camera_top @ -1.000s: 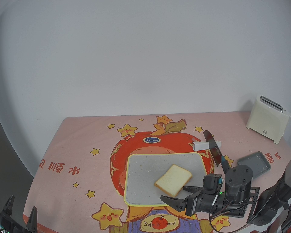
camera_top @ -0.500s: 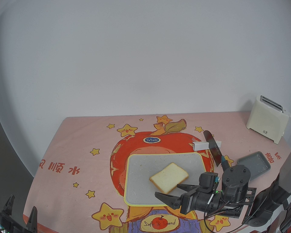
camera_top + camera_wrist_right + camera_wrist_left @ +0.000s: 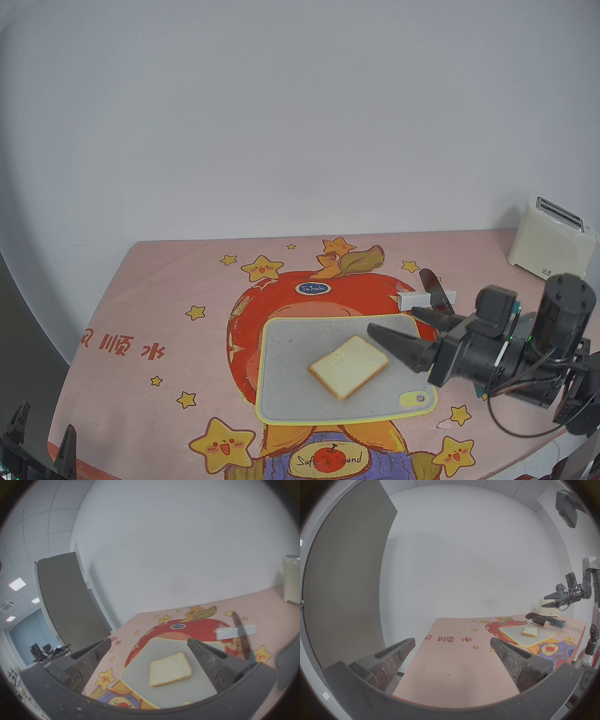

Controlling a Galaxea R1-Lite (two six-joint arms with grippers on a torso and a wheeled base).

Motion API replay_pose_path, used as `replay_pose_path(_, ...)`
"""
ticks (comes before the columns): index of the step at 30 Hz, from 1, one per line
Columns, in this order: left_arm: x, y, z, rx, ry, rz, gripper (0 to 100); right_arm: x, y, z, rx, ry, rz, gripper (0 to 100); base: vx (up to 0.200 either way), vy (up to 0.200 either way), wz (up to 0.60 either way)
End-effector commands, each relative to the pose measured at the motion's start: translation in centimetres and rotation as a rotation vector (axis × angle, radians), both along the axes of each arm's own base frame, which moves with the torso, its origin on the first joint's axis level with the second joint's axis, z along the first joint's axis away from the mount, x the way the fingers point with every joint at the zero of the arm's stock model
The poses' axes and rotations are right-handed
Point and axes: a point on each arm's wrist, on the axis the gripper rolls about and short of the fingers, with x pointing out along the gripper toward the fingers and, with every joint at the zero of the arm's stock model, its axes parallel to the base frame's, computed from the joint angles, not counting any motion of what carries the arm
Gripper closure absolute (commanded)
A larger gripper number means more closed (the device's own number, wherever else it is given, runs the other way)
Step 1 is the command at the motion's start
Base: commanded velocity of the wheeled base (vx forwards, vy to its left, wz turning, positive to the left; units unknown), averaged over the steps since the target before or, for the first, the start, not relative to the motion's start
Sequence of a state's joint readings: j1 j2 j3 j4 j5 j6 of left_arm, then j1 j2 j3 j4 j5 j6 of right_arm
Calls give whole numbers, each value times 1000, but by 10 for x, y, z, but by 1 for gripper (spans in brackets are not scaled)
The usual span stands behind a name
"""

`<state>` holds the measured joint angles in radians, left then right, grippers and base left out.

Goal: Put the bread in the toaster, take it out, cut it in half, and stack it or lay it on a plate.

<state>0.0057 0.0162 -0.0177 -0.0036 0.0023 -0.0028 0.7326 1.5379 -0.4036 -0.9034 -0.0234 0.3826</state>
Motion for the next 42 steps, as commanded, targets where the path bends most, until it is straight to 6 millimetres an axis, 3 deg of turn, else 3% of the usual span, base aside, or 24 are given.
replay_pose_path(1,0,0,-5,1,4,1,0,-8,-46,53,-29,-86,-145,0,0,0,0)
replay_pose_path(6,0,0,-5,1,4,1,0,-8,-75,40,-278,61,-268,0,0,0,0)
replay_pose_path(10,0,0,-5,1,4,0,0,-7,-77,34,-309,92,-289,0,0,0,0)
replay_pose_path(16,0,0,-5,1,4,0,0,-1,-74,22,-341,137,-281,0,0,0,0)
replay_pose_path(24,0,0,-5,1,4,1,0,12,-61,-11,-401,196,-258,0,0,0,0)
replay_pose_path(42,0,0,-5,3,4,0,0,19,-45,-35,-463,167,-327,0,0,0,0)
